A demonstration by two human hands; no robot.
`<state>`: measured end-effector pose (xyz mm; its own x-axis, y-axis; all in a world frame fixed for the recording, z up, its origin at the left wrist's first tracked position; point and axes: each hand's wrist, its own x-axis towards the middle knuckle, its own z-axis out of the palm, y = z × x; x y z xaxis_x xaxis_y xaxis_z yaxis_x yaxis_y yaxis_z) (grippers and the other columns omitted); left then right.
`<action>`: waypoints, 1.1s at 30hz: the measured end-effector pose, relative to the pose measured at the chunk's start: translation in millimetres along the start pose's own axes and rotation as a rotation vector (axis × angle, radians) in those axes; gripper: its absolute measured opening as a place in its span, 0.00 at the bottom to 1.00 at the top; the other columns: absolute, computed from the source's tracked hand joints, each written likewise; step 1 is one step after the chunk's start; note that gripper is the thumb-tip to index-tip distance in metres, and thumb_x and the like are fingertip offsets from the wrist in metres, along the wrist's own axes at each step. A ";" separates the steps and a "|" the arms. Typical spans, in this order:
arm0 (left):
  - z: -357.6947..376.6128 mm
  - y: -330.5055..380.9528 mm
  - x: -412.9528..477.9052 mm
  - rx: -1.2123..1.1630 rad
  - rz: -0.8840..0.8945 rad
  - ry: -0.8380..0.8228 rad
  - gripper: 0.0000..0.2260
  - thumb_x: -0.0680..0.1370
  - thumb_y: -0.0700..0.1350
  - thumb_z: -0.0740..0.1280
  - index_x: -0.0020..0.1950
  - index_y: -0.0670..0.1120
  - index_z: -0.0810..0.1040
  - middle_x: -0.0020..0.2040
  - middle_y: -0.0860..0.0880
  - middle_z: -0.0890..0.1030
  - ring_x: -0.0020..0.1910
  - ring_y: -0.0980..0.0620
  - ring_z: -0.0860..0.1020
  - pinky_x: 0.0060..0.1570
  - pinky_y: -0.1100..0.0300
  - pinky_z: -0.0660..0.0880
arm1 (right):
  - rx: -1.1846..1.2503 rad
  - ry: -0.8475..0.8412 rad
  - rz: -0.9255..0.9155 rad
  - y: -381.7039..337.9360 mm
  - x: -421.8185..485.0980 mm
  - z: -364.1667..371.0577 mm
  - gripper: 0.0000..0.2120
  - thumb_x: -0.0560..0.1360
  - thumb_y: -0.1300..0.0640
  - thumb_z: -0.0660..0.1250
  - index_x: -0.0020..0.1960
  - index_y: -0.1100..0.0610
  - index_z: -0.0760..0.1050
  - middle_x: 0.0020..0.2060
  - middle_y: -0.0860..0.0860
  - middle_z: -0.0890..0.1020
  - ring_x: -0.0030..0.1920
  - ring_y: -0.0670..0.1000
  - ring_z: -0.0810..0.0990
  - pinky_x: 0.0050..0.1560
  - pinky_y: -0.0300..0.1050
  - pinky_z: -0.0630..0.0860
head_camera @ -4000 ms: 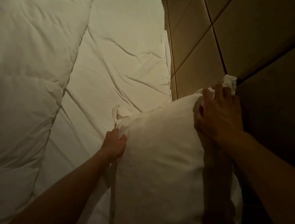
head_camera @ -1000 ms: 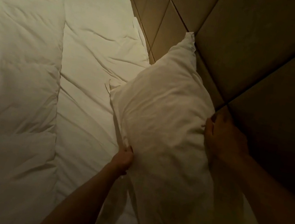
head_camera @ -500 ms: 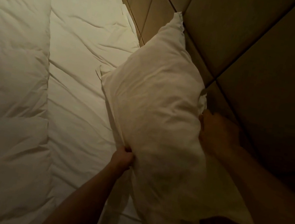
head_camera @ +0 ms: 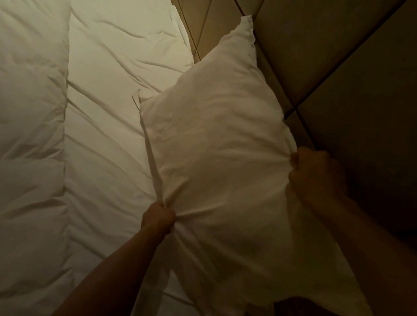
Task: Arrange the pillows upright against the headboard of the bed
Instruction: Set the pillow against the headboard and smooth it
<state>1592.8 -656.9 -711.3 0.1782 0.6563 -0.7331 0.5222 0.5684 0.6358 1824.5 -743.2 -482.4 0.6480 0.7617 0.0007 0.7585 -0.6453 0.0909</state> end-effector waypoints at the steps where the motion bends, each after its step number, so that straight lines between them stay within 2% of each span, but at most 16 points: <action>1: 2.1 -2.0 -1.6 -0.026 -0.034 -0.041 0.16 0.77 0.46 0.64 0.62 0.41 0.75 0.54 0.38 0.79 0.43 0.40 0.81 0.43 0.47 0.83 | 0.001 -0.024 0.013 -0.5 1.0 1.8 0.09 0.80 0.55 0.61 0.54 0.58 0.75 0.53 0.62 0.80 0.52 0.66 0.79 0.49 0.55 0.74; 4: 4.9 -0.4 -24.8 -0.129 -0.167 -0.238 0.17 0.78 0.53 0.66 0.63 0.46 0.71 0.57 0.41 0.77 0.49 0.43 0.78 0.48 0.50 0.79 | -0.057 -0.028 0.001 -2.9 -1.2 6.0 0.13 0.83 0.50 0.54 0.55 0.57 0.73 0.53 0.61 0.80 0.53 0.65 0.80 0.50 0.55 0.73; 6: 8.4 -3.4 -38.9 -0.068 -0.200 -0.345 0.17 0.77 0.57 0.65 0.62 0.52 0.68 0.54 0.45 0.76 0.49 0.46 0.76 0.53 0.50 0.75 | -0.120 0.017 -0.018 -3.7 -6.6 10.1 0.17 0.84 0.46 0.50 0.56 0.57 0.72 0.52 0.60 0.81 0.52 0.64 0.81 0.50 0.55 0.72; 9: 21.2 -13.4 -44.1 -0.044 -0.231 -0.429 0.17 0.81 0.55 0.63 0.67 0.51 0.69 0.59 0.45 0.77 0.51 0.47 0.76 0.55 0.50 0.75 | -0.176 0.045 0.014 -0.2 -12.6 13.6 0.20 0.84 0.44 0.48 0.57 0.57 0.71 0.52 0.60 0.82 0.51 0.63 0.81 0.50 0.55 0.71; 12: 35.5 -12.1 -35.0 -0.083 -0.208 -0.378 0.18 0.82 0.53 0.62 0.71 0.50 0.70 0.61 0.43 0.77 0.51 0.47 0.77 0.52 0.52 0.75 | -0.250 0.044 -0.036 1.0 -18.3 25.7 0.17 0.84 0.47 0.47 0.56 0.57 0.69 0.47 0.58 0.82 0.46 0.61 0.82 0.45 0.52 0.73; 16: 45.0 -4.6 -29.4 -0.147 -0.131 -0.326 0.19 0.82 0.49 0.63 0.73 0.46 0.69 0.64 0.42 0.76 0.57 0.44 0.76 0.51 0.53 0.73 | -0.238 0.075 -0.098 2.7 -21.3 38.1 0.15 0.85 0.48 0.47 0.55 0.56 0.68 0.43 0.56 0.83 0.42 0.60 0.83 0.38 0.49 0.70; 18: 46.4 -7.4 -28.1 -0.127 -0.121 -0.286 0.21 0.81 0.50 0.64 0.73 0.46 0.68 0.65 0.42 0.75 0.57 0.43 0.76 0.50 0.51 0.75 | -0.219 0.082 -0.113 5.5 -20.6 35.1 0.15 0.85 0.49 0.47 0.55 0.56 0.69 0.43 0.56 0.83 0.41 0.59 0.83 0.38 0.50 0.73; 20: 48.7 -11.6 -26.4 -0.122 -0.197 -0.231 0.23 0.80 0.54 0.65 0.73 0.48 0.68 0.65 0.42 0.74 0.57 0.43 0.77 0.52 0.48 0.78 | -0.204 0.083 -0.136 6.4 -20.3 33.1 0.15 0.85 0.49 0.47 0.55 0.57 0.69 0.44 0.57 0.83 0.42 0.60 0.83 0.38 0.50 0.72; 22: 52.1 -9.2 -29.3 -0.163 -0.242 -0.228 0.19 0.82 0.53 0.62 0.70 0.47 0.70 0.57 0.43 0.76 0.48 0.46 0.78 0.51 0.50 0.78 | -0.184 0.080 -0.143 6.3 -19.9 31.5 0.16 0.85 0.49 0.47 0.55 0.57 0.69 0.45 0.58 0.83 0.44 0.61 0.83 0.38 0.50 0.71; 24: 56.5 -7.1 -29.8 -0.224 -0.256 -0.243 0.17 0.84 0.51 0.60 0.68 0.43 0.72 0.50 0.43 0.76 0.37 0.48 0.74 0.39 0.54 0.75 | -0.149 0.066 -0.136 4.9 -20.7 30.9 0.15 0.85 0.49 0.48 0.55 0.58 0.69 0.46 0.59 0.82 0.45 0.62 0.82 0.38 0.51 0.70; 26: 60.4 -4.7 -31.6 -0.262 -0.236 -0.260 0.15 0.84 0.52 0.61 0.65 0.43 0.72 0.48 0.44 0.76 0.36 0.48 0.73 0.33 0.56 0.73 | -0.141 0.094 -0.156 2.5 -23.3 31.5 0.15 0.85 0.50 0.49 0.55 0.59 0.69 0.45 0.60 0.82 0.44 0.63 0.82 0.37 0.51 0.68; 30: 57.8 -13.7 -27.6 -0.277 -0.156 -0.272 0.14 0.80 0.49 0.67 0.60 0.42 0.77 0.40 0.44 0.77 0.32 0.47 0.74 0.31 0.56 0.74 | -0.114 0.124 -0.167 8.6 -19.7 31.0 0.15 0.85 0.51 0.50 0.54 0.60 0.70 0.42 0.61 0.82 0.40 0.64 0.81 0.35 0.50 0.68; 31: 52.7 -18.1 -24.6 -0.262 -0.150 -0.262 0.14 0.77 0.48 0.70 0.58 0.42 0.78 0.40 0.43 0.78 0.33 0.46 0.76 0.33 0.54 0.76 | -0.111 0.143 -0.180 12.1 -16.9 29.6 0.14 0.85 0.52 0.52 0.53 0.60 0.71 0.40 0.61 0.81 0.38 0.64 0.81 0.33 0.50 0.68; 33: 41.5 -24.8 -22.0 -0.276 -0.163 -0.242 0.14 0.73 0.46 0.73 0.56 0.42 0.79 0.47 0.41 0.80 0.43 0.42 0.79 0.42 0.50 0.79 | -0.117 0.259 -0.242 16.7 -11.4 27.4 0.10 0.82 0.56 0.61 0.46 0.62 0.72 0.31 0.61 0.79 0.28 0.63 0.80 0.27 0.48 0.68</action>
<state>1610.6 -706.0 -721.0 0.3203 0.4294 -0.8444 0.3216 0.7891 0.5233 1831.7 -764.3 -508.2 0.4004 0.8905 0.2161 0.8647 -0.4453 0.2326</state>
